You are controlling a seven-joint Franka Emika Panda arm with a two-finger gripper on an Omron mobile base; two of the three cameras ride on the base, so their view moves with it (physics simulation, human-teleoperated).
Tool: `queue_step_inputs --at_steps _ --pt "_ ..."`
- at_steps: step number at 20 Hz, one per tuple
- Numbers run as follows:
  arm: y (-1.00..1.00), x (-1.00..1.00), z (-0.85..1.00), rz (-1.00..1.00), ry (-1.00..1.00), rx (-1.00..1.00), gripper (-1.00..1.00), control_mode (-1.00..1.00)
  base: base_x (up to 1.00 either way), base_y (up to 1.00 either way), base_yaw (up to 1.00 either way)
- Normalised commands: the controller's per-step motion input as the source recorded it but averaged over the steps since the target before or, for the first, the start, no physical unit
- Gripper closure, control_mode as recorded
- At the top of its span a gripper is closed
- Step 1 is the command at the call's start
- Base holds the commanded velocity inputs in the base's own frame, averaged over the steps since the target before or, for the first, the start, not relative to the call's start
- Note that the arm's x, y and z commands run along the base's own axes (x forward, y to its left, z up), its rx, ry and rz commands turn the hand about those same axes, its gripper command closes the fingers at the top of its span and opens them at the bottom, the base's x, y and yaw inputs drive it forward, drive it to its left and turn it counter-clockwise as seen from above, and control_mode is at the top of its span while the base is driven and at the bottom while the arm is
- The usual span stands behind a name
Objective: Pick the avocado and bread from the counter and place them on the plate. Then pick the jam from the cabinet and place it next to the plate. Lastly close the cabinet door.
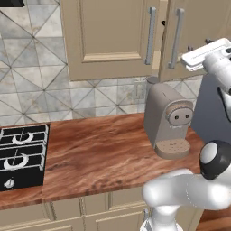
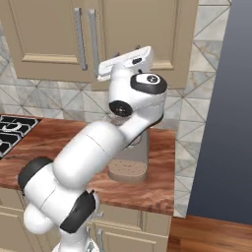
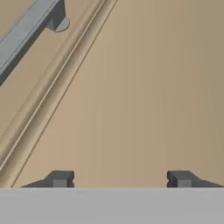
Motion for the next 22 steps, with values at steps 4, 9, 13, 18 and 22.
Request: queue_step_inputs --at_steps 4,9,13,18,22 --pt "0.17 0.68 0.07 0.0 0.23 -0.19 -1.0 -1.0 0.0 0.0 0.0" --pt "0.11 0.69 0.0 0.0 0.21 -0.16 -1.0 -1.0 0.0 0.0 0.0" --pt "0.1 0.76 0.0 0.0 0.21 -0.14 -1.0 -1.0 0.0 0.0 0.0" --pt "0.09 0.7 0.0 0.0 0.2 -0.13 -1.0 -1.0 0.0 0.0 0.0" --pt "0.11 0.61 0.0 0.0 0.19 -0.12 -1.0 -1.0 0.0 0.0 0.0"
